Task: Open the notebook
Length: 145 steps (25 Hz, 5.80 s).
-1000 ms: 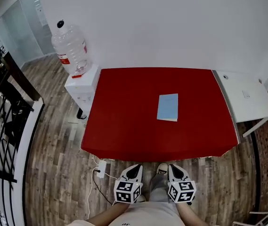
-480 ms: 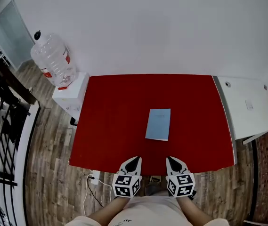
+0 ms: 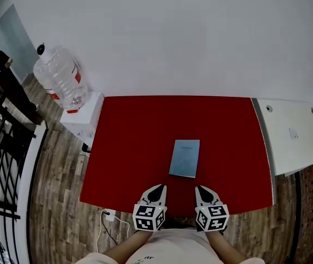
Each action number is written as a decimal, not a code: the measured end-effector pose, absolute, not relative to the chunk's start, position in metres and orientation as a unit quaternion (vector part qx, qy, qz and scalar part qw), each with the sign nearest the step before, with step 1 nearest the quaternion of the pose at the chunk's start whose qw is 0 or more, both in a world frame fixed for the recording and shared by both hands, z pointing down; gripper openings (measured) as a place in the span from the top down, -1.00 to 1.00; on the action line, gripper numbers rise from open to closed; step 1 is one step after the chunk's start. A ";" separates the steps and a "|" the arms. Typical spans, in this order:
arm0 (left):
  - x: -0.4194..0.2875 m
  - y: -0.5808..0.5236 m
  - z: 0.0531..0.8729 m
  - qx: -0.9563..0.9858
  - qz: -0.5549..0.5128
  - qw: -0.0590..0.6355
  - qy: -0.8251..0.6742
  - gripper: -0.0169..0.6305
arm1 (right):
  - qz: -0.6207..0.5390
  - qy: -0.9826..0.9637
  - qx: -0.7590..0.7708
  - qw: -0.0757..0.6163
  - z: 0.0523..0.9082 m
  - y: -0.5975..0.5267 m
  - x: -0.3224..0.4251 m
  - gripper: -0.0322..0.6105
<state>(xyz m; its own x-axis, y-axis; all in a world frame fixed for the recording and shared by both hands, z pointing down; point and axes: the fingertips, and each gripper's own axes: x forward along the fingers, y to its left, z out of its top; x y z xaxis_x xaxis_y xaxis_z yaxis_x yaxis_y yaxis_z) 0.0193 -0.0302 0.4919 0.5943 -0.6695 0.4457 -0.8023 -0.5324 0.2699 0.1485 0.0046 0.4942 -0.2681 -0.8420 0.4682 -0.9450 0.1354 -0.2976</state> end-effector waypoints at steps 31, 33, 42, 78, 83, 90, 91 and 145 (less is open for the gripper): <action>0.043 -0.118 0.579 0.865 0.206 0.252 -0.382 0.92 | 0.378 -0.670 0.624 0.138 0.631 -0.082 0.184 0.68; 0.044 -0.118 0.586 0.865 0.213 0.255 -0.377 0.93 | 0.392 -0.662 0.623 0.144 0.648 -0.085 0.187 0.64; 0.039 -0.113 0.610 0.857 0.231 0.272 -0.373 0.92 | 0.456 -0.629 0.611 0.152 0.703 -0.087 0.187 0.61; -0.060 -0.081 0.601 0.814 0.175 0.310 -0.459 0.92 | 0.325 -0.772 0.504 0.211 0.585 -0.134 0.036 0.89; -0.102 -0.080 0.604 0.791 0.170 0.317 -0.495 0.93 | 0.332 -0.789 0.463 0.231 0.605 -0.155 -0.015 0.89; -0.137 -0.070 0.607 0.772 0.172 0.324 -0.519 0.92 | 0.338 -0.783 0.443 0.278 0.651 -0.164 -0.064 0.89; -0.141 -0.073 0.608 0.769 0.172 0.325 -0.523 0.93 | 0.339 -0.782 0.440 0.283 0.660 -0.168 -0.070 0.89; -0.142 -0.101 0.624 0.776 0.200 0.325 -0.503 0.92 | 0.352 -0.787 0.443 0.248 0.673 -0.167 -0.075 0.88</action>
<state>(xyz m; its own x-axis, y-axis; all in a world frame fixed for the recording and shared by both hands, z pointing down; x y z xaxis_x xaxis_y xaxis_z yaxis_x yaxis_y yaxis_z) -0.1425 -0.1011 0.6245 0.4141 -0.6510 0.6361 -0.9101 -0.2830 0.3027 -0.0752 -0.1671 0.6734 -0.4854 -0.5226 0.7009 -0.8708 0.3605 -0.3343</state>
